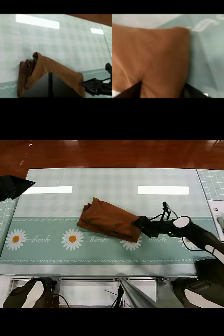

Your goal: Fold the shirts.

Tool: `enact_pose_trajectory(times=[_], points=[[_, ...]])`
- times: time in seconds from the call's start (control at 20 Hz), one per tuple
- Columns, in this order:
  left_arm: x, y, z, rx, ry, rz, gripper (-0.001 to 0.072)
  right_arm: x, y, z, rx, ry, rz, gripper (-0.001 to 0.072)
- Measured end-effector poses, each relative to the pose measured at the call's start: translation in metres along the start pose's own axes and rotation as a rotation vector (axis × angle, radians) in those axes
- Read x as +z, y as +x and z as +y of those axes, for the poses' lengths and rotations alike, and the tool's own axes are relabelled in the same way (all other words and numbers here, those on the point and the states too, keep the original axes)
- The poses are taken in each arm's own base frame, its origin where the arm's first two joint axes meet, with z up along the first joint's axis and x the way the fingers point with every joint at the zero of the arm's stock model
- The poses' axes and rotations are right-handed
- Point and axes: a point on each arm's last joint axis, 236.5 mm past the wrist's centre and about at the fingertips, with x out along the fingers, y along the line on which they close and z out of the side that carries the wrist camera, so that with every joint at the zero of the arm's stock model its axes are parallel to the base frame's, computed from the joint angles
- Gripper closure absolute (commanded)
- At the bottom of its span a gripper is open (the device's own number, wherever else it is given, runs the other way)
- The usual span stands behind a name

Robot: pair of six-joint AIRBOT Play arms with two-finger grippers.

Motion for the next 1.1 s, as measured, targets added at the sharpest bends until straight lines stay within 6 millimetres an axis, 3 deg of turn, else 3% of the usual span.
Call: enact_pose_trajectory(times=[0.05,0.2,0.3,0.45,0.6,0.7,0.8,0.95,1.1], points=[[0.000,0.000,0.000,0.000,0.000,0.001,0.0682,-0.006,0.007,0.000,-0.001,0.002,0.014,0.0688],[0.000,0.001,0.001,0.001,-0.002,0.002,0.0682,-0.009,0.005,0.017,0.041,-0.084,0.035,0.0689],[-0.001,0.003,0.004,0.004,-0.010,0.008,0.0682,-0.003,-0.020,0.043,0.100,-0.175,0.034,0.0688],[-0.002,0.012,0.015,0.008,-0.038,0.027,0.0682,0.024,-0.090,0.074,0.134,-0.292,-0.045,0.0688],[-0.001,0.028,0.030,0.016,-0.071,0.038,0.0682,0.067,-0.188,0.076,0.053,-0.340,-0.240,0.0689],[-0.001,0.042,0.039,0.020,-0.087,0.051,0.0682,0.087,-0.254,0.055,-0.069,-0.322,-0.365,0.0688],[-0.004,0.058,0.050,0.024,-0.082,0.068,0.0681,0.091,-0.314,0.015,-0.238,-0.260,-0.439,0.0689],[-0.015,0.082,0.067,0.024,-0.081,0.117,0.0682,0.071,-0.383,-0.053,-0.499,-0.112,-0.457,0.0689],[-0.025,0.099,0.081,0.027,-0.086,0.157,0.0681,0.039,-0.426,-0.102,-0.660,0.084,-0.449,0.0688]])
